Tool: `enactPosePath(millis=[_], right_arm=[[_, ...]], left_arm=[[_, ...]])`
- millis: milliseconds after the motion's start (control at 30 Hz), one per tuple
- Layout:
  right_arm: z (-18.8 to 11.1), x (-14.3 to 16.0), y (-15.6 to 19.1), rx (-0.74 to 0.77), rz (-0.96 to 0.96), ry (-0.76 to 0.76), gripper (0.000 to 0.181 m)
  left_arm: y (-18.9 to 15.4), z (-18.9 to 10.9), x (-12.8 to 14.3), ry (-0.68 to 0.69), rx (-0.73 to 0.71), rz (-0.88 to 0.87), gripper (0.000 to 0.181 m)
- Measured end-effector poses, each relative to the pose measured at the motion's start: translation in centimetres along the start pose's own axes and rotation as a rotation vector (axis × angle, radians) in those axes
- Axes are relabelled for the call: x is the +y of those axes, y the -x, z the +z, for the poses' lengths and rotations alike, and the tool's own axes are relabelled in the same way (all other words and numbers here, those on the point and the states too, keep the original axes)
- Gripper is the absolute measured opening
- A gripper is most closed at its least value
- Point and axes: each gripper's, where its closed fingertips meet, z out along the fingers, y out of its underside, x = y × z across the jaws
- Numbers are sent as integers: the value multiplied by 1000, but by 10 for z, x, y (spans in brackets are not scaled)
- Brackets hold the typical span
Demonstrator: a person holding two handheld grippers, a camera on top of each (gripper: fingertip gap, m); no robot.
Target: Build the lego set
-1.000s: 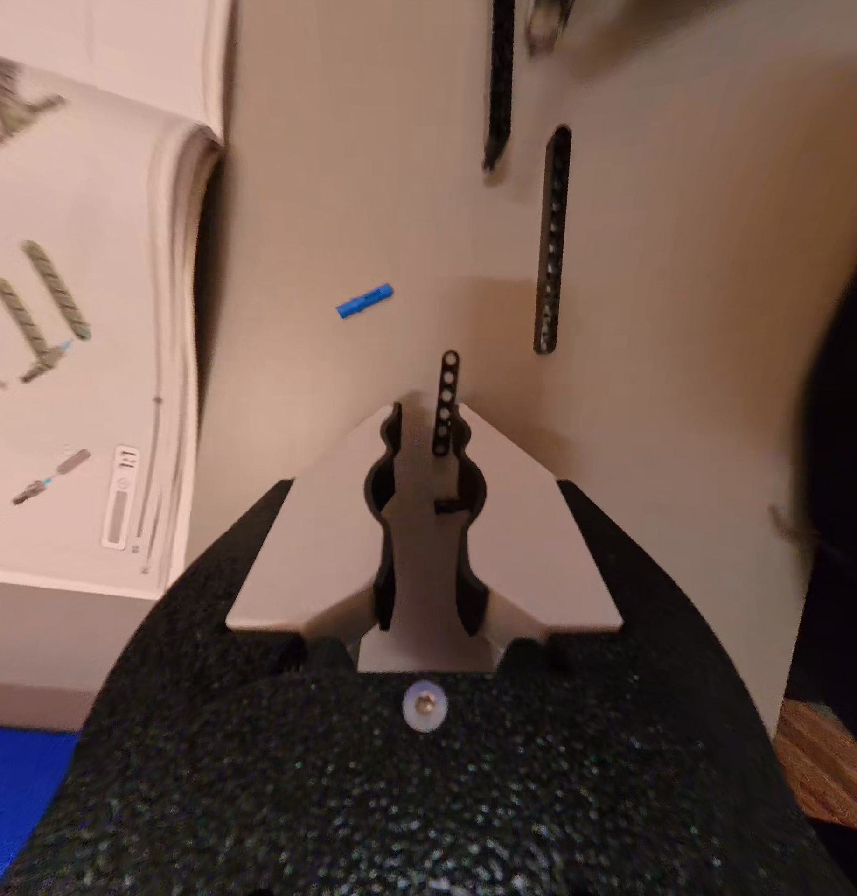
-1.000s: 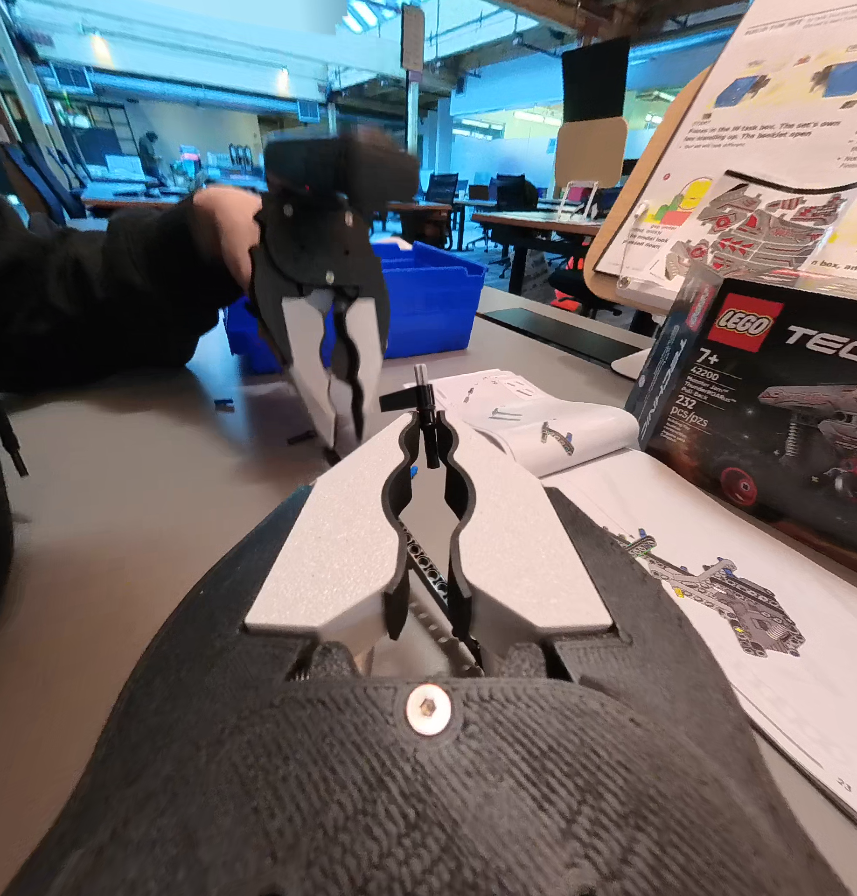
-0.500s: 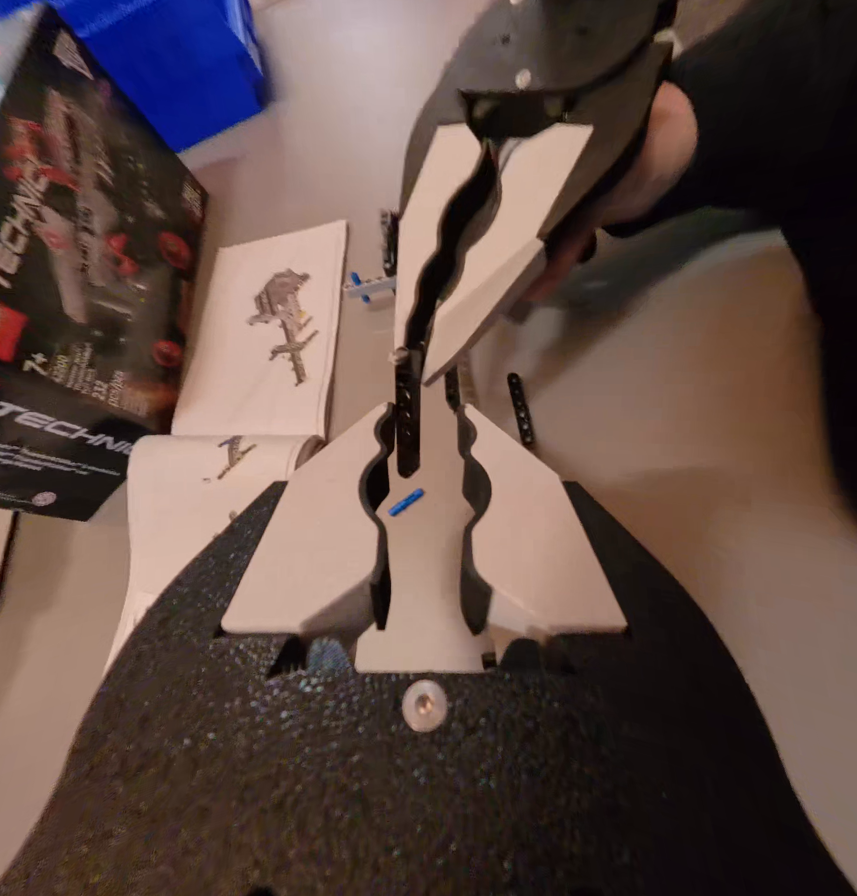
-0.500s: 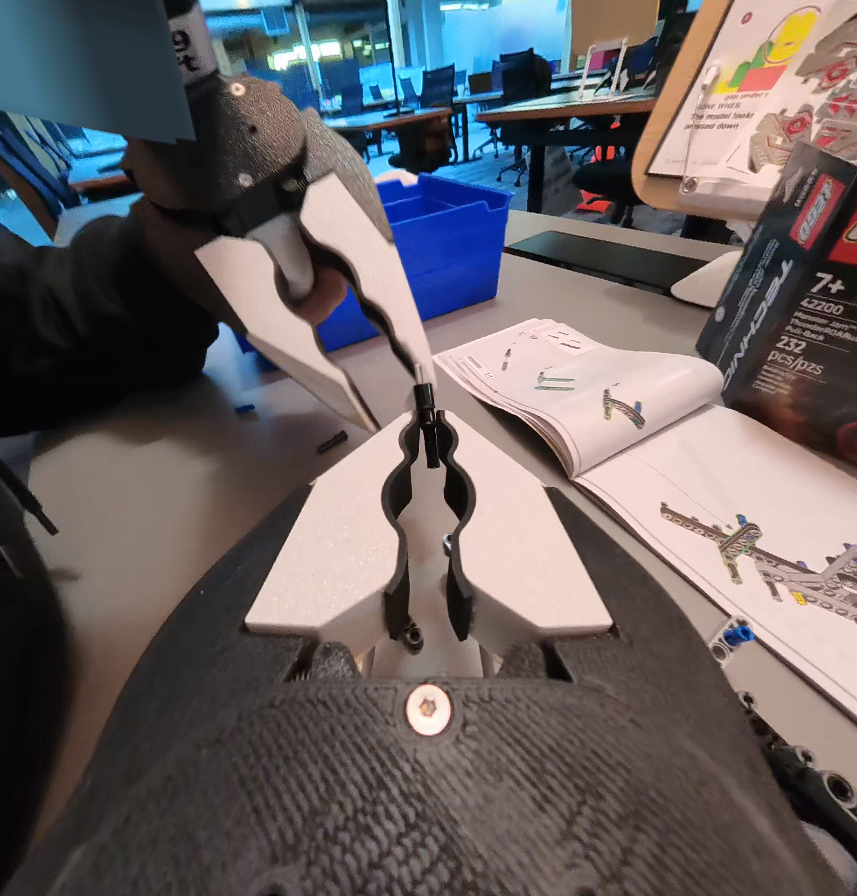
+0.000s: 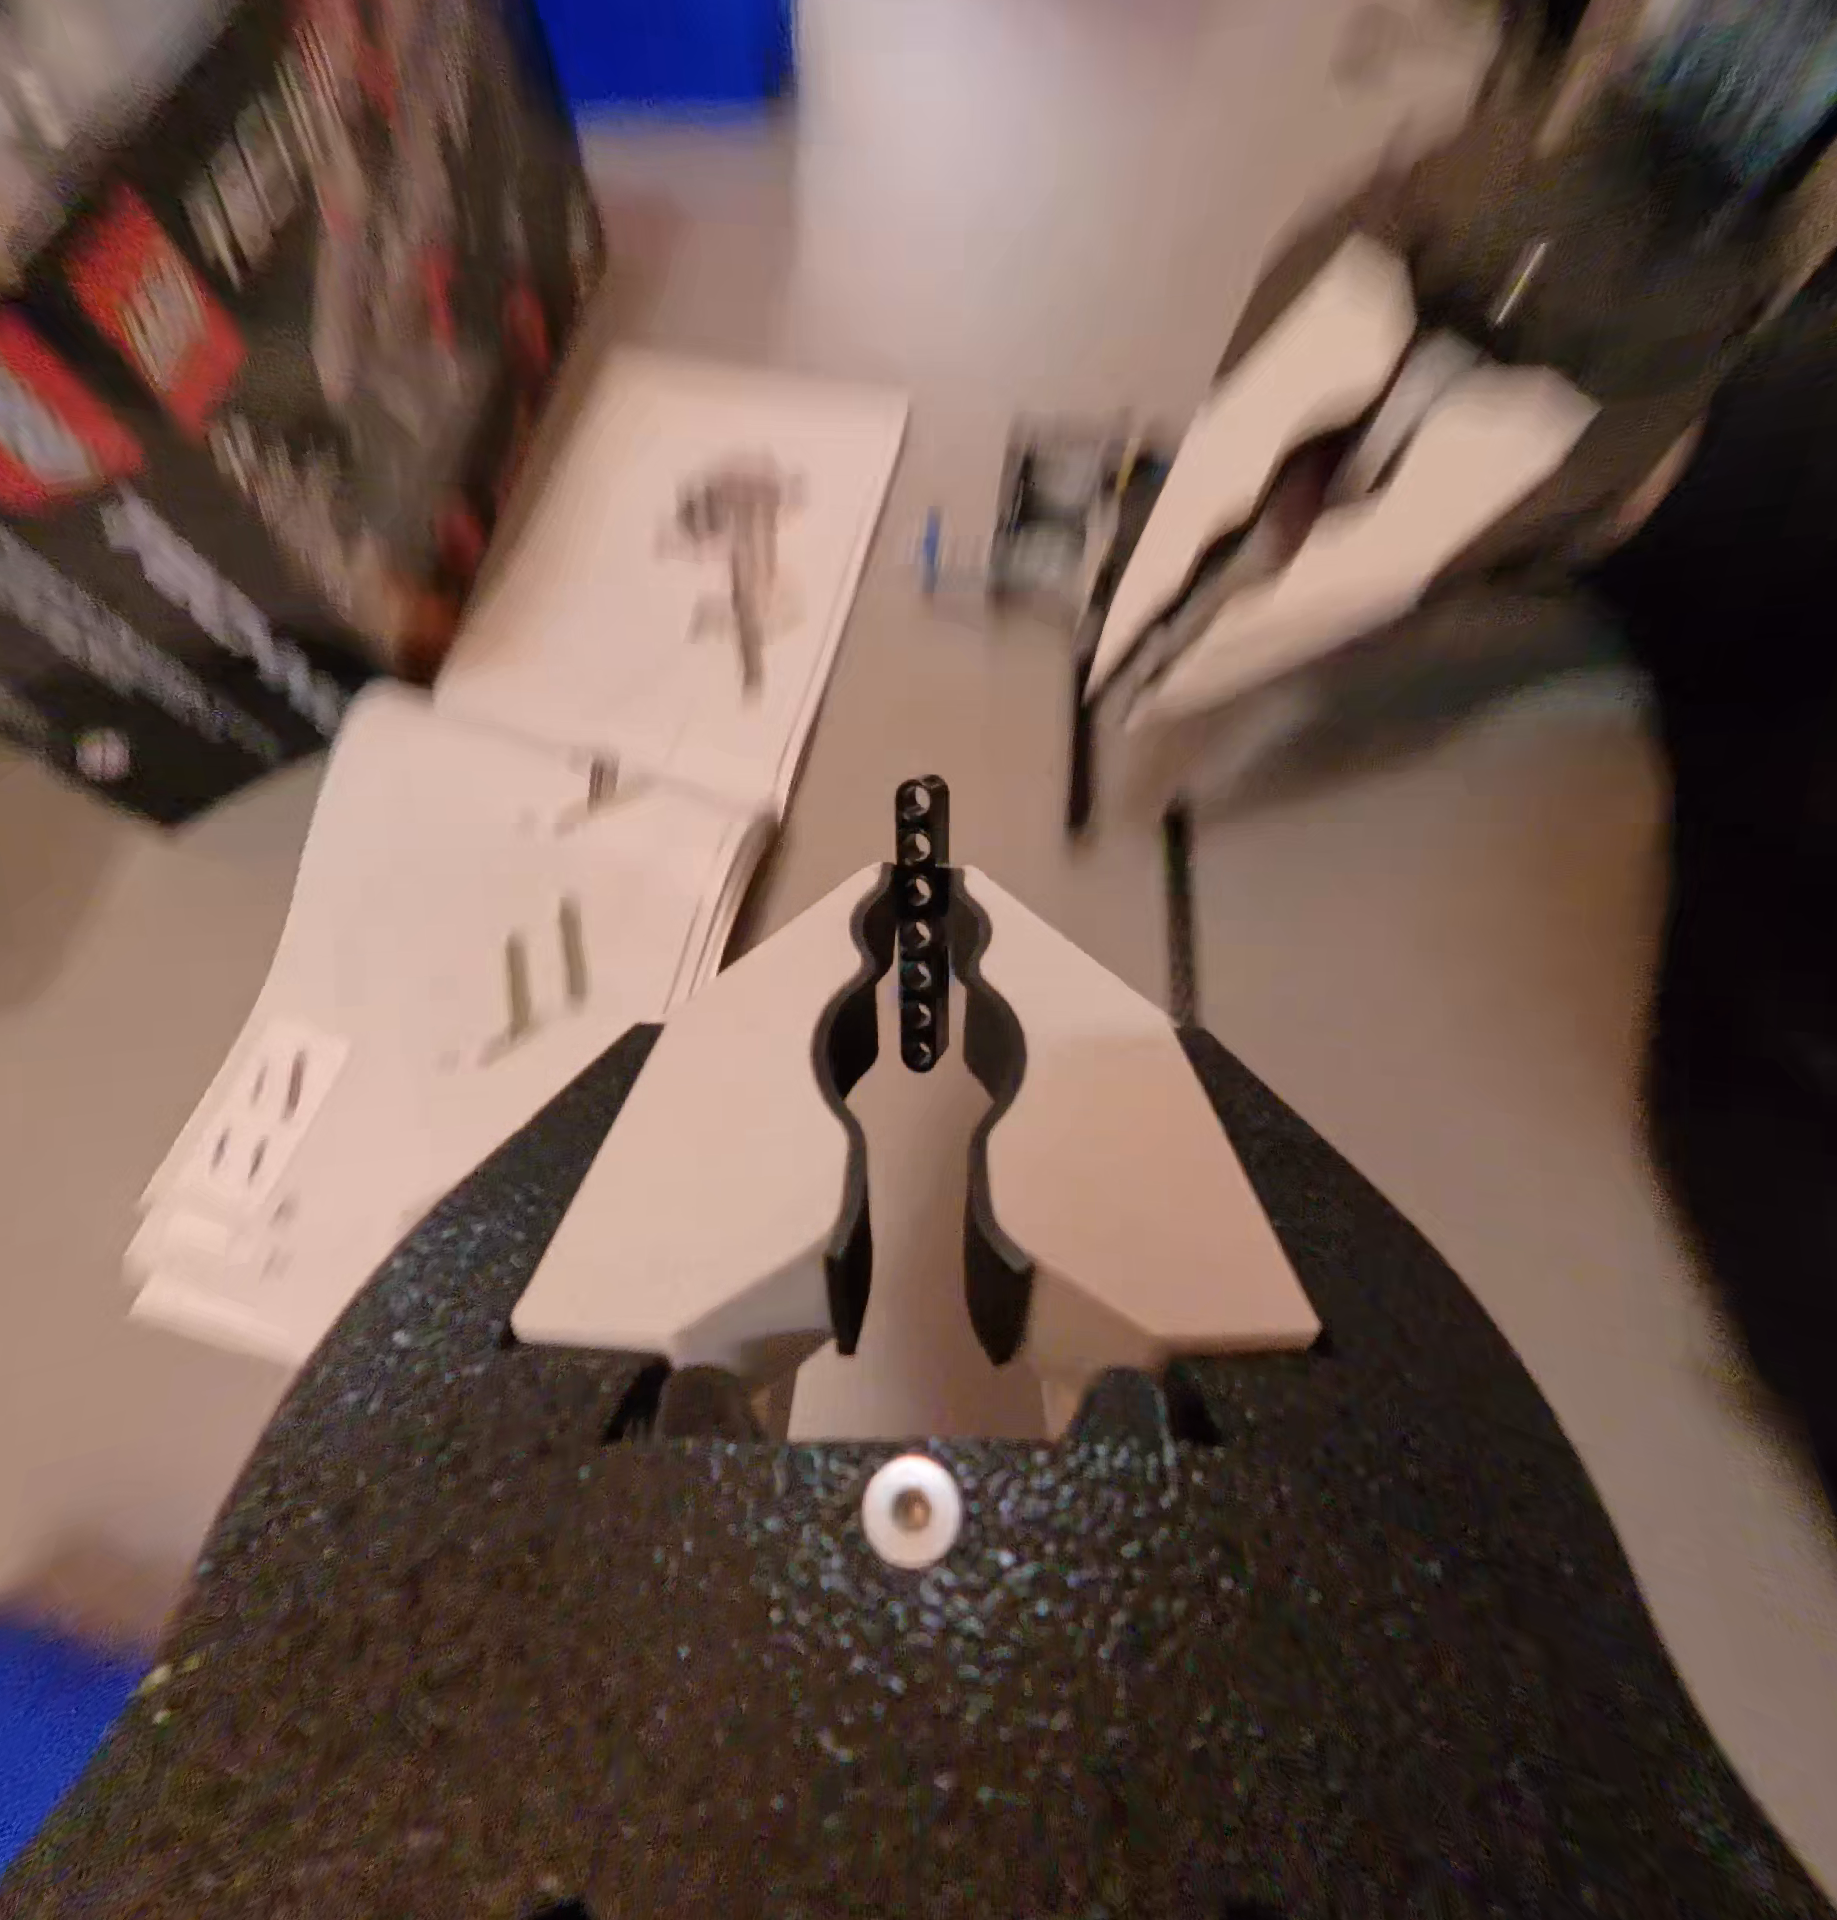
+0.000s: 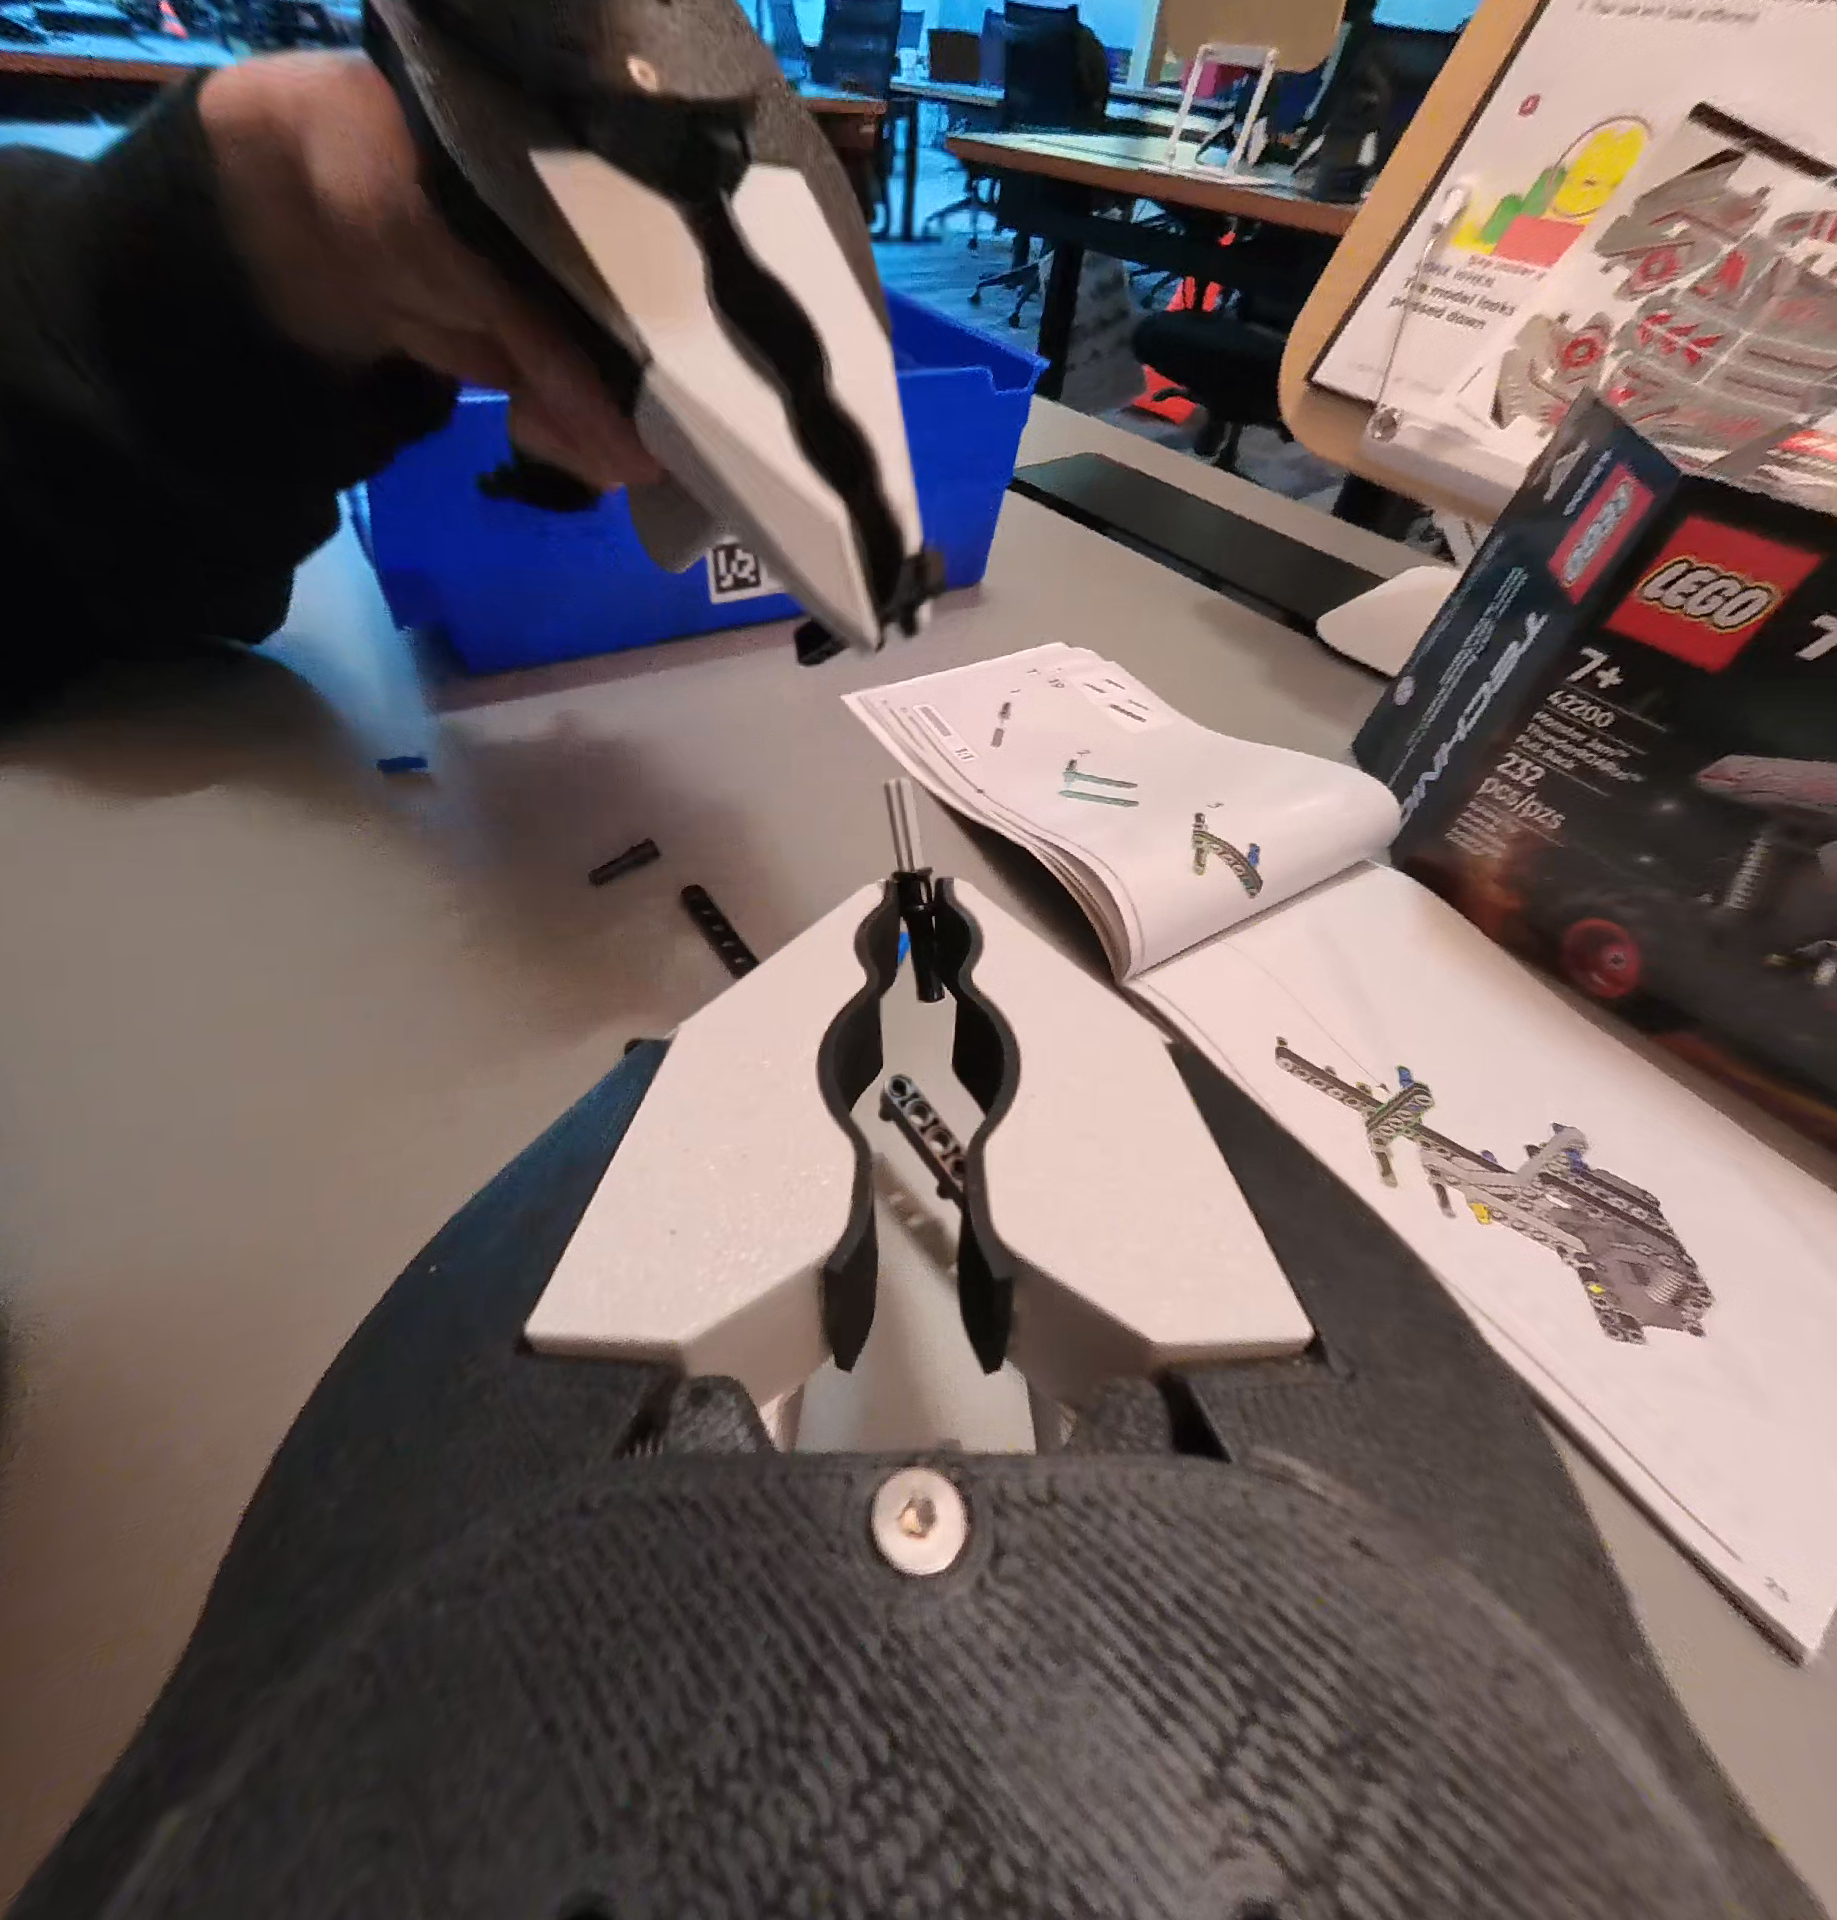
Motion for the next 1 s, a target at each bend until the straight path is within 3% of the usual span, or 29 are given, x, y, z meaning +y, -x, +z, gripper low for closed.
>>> enactPosePath(millis=[67,133,233,367,500,633,800,900,1000], right_arm=[[-4,0,5,-49,15,-11,4],[-6,3,4,-51,41,-24,4],[-8,11,9,-76,73,-11,4],[-5,17,13,-95,71,-6,4],[-6,13,12,-101,92,-45,4],[-6,12,12,-108,98,-50,4],[-6,13,14,-121,95,-60,4],[-5,14,15,-124,95,-60,4],[-4,16,18,-132,88,-46,4]], left_arm=[[16,-4,50,285,-74,64,7],[35,-9,84,482,-179,90,7],[21,-11,117,650,-83,83,7],[25,-5,114,632,-120,10,10],[27,-15,86,498,-150,-30,20],[29,-37,44,281,-160,-65,17],[48,-78,22,145,-251,-99,15],[65,-114,22,122,-355,-109,15],[90,-153,52,230,-511,-122,15]])
